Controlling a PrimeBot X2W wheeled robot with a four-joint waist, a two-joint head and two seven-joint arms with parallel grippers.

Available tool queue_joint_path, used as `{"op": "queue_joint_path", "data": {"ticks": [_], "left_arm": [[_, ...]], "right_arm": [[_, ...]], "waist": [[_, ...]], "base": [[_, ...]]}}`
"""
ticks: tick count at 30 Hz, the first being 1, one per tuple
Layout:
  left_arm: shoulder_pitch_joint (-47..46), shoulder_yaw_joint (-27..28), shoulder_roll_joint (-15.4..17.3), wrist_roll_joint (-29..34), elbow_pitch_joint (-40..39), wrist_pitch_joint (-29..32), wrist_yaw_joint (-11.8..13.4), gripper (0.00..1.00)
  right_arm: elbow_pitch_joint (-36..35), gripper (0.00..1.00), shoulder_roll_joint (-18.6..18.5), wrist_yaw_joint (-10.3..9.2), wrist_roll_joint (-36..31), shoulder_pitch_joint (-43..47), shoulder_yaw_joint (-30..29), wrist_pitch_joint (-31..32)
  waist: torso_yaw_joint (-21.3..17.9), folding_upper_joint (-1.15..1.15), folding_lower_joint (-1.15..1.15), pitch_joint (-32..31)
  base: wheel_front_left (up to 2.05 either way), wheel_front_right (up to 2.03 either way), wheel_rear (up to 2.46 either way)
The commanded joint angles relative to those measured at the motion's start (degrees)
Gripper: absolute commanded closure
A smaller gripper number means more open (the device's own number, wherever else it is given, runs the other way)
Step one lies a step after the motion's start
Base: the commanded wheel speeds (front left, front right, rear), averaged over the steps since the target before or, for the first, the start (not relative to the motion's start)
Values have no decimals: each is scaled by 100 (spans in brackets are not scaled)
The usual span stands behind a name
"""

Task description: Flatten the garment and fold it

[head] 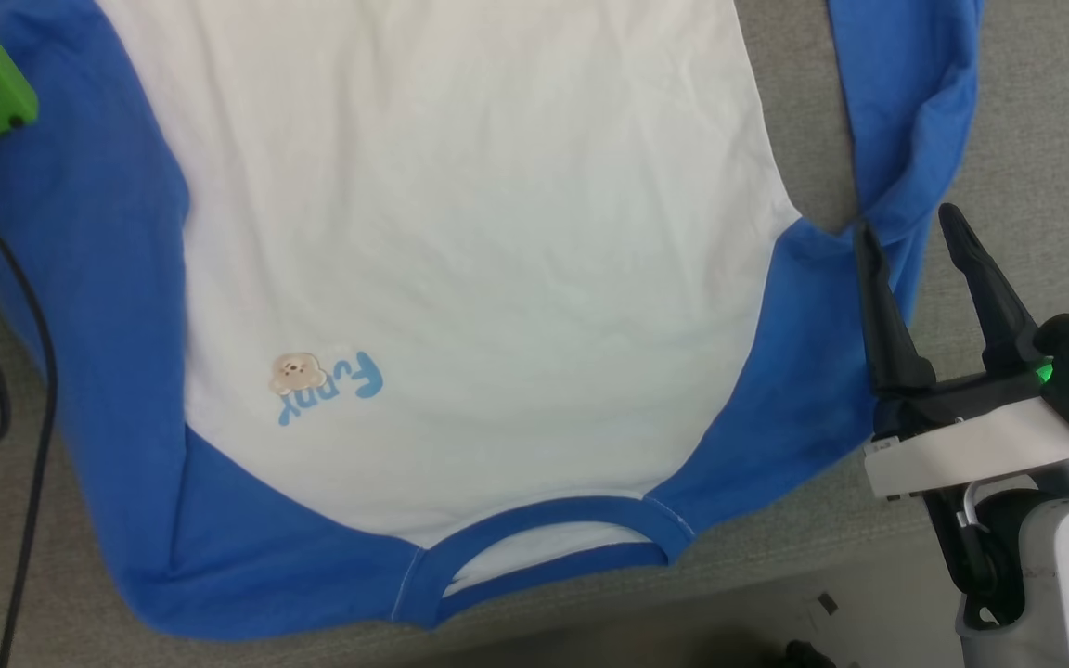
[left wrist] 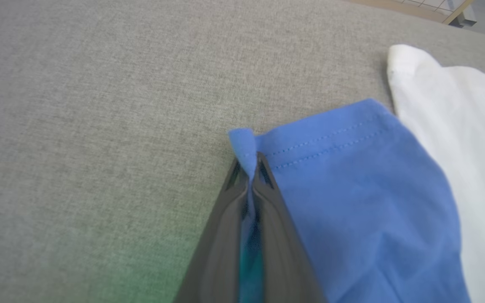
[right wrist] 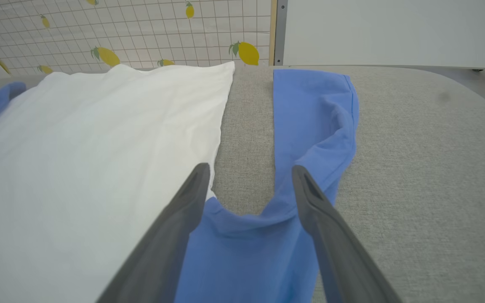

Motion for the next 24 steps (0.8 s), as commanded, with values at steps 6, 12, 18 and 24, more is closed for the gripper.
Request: {"op": "queue_joint_path", "data": {"ticks": [6, 12, 18, 24], "left_arm": [[810, 75, 214, 15, -639, -534, -106, 100], [1563, 236, 195, -164, -1617, -896, -114, 100], [2216, 66, -193, -384, -2979, -1063, -188, 100], [2518, -653, -877, -369, -3842, -1150, -265, 100]], "right_arm": [[82, 0, 28, -10, -37, 25, -69, -4], [95, 0, 40, -10, -61, 260, -228, 100], [16, 0, 53, -10, -78, 522, -358, 247], [-72, 0, 64, -10, -79, 716, -375, 381]], "waist": [[324, 0, -1, -784], [647, 0, -1, -1398], [941, 0, -1, -1875], [1088, 0, -1, -2210]], "base": [[0, 0, 0], [0, 0, 0], [0, 0, 0], [0, 0, 0]]}}
